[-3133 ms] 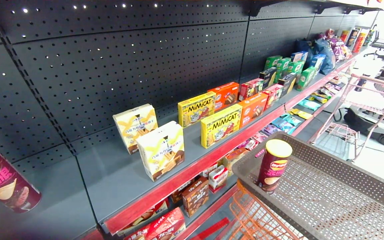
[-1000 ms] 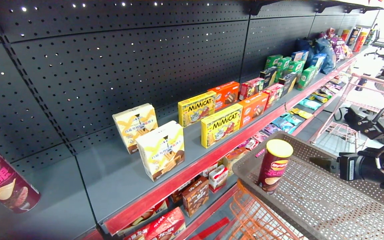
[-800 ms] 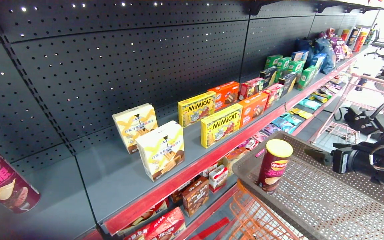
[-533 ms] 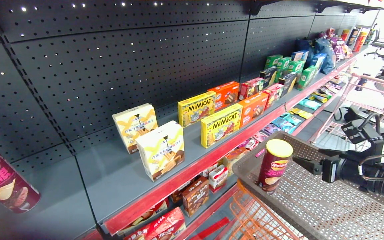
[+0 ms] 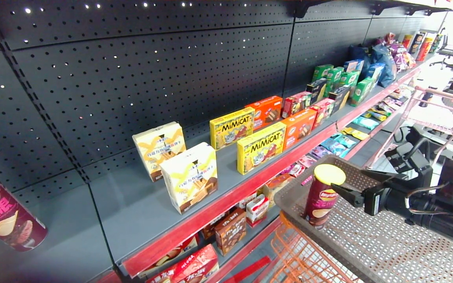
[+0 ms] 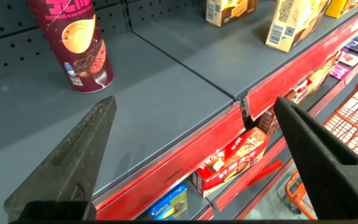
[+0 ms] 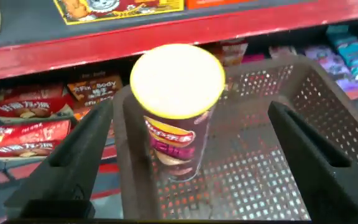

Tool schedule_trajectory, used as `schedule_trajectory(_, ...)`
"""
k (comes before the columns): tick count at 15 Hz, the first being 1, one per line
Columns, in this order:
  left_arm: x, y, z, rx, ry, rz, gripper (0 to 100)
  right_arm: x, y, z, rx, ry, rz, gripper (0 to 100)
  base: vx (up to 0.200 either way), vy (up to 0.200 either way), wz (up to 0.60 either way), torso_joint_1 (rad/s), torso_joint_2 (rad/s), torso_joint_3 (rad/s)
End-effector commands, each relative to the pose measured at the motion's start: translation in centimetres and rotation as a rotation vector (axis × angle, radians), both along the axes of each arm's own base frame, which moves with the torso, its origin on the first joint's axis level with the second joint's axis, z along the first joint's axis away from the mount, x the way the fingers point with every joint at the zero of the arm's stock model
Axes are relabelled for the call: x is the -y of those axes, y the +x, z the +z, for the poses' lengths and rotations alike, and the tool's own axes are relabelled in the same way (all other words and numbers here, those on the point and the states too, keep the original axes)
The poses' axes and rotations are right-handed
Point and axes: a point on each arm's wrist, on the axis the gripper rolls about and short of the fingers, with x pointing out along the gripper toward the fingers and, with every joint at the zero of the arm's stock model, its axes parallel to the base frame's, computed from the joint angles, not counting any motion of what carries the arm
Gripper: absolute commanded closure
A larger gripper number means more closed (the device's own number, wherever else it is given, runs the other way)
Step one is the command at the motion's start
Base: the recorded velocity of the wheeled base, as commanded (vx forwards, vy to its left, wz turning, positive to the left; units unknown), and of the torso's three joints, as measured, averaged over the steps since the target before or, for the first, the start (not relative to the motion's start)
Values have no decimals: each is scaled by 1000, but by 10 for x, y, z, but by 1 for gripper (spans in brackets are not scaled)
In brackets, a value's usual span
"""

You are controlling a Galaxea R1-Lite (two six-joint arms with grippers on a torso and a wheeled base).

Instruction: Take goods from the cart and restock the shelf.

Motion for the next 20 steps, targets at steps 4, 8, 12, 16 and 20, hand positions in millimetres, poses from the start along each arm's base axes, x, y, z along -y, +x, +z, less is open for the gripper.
schedule_trajectory(4,0,0,0,0,-1,0,0,-8,4,-21,-44,-24,33,0,0,0,0,0,0,0)
schedule_trajectory(8,0,0,0,0,-1,0,0,-11,14,-38,-52,-23,48,0,0,0,0,0,0,0)
schedule_trajectory(12,0,0,0,0,-1,0,0,-16,20,-62,-52,-23,74,0,0,0,0,0,0,0)
schedule_trajectory(16,0,0,0,-1,-1,0,0,-18,33,-77,-11,-15,69,0,0,0,0,0,0,0)
schedule_trajectory(20,0,0,0,-1,-1,0,0,-19,40,-85,19,-9,69,0,0,0,0,0,0,0)
